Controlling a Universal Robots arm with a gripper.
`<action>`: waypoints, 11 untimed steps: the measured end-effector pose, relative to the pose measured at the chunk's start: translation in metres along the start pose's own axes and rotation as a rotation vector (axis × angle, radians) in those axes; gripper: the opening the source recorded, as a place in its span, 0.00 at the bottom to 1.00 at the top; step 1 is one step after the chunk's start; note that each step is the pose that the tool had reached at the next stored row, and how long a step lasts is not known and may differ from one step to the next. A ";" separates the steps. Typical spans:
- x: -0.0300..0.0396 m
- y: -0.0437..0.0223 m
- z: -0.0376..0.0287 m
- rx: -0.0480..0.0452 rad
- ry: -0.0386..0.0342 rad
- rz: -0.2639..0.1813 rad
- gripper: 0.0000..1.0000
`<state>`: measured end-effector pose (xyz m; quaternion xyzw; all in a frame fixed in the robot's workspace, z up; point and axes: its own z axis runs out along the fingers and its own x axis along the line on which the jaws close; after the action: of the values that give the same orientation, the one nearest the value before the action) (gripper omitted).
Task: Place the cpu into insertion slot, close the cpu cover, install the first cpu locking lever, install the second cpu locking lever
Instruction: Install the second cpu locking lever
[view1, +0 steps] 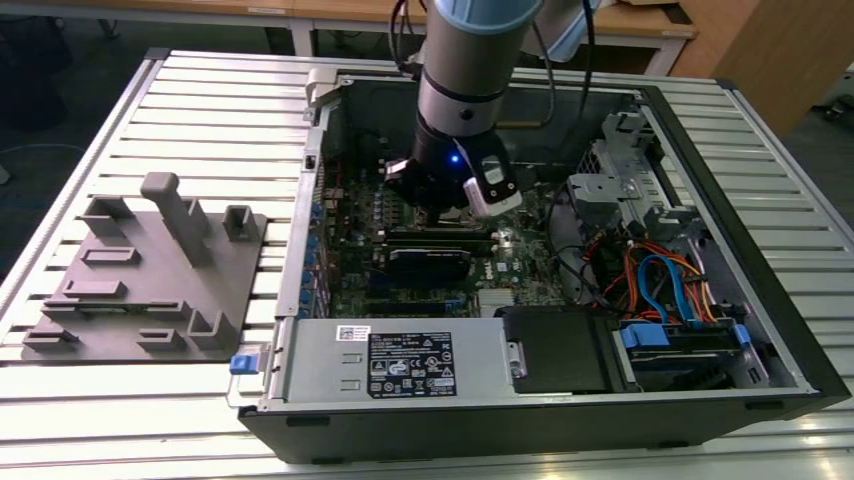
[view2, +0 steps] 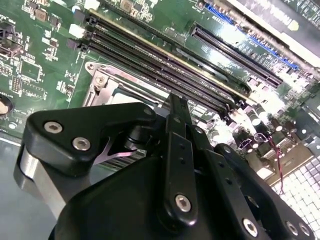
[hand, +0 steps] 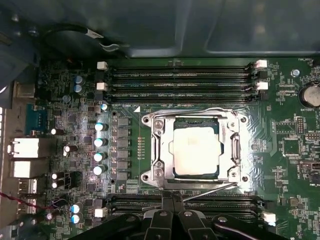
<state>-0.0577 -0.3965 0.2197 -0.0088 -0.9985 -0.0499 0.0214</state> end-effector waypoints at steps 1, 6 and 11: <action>0.0000 -0.0019 0.0003 -0.0037 0.0001 0.000 0.10; 0.0025 -0.0062 0.0024 -0.0233 0.0006 -0.001 0.10; 0.0052 -0.0074 0.0061 -0.0338 0.0008 -0.001 0.10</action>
<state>-0.0633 -0.4032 0.2132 -0.0087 -0.9975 -0.0668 0.0217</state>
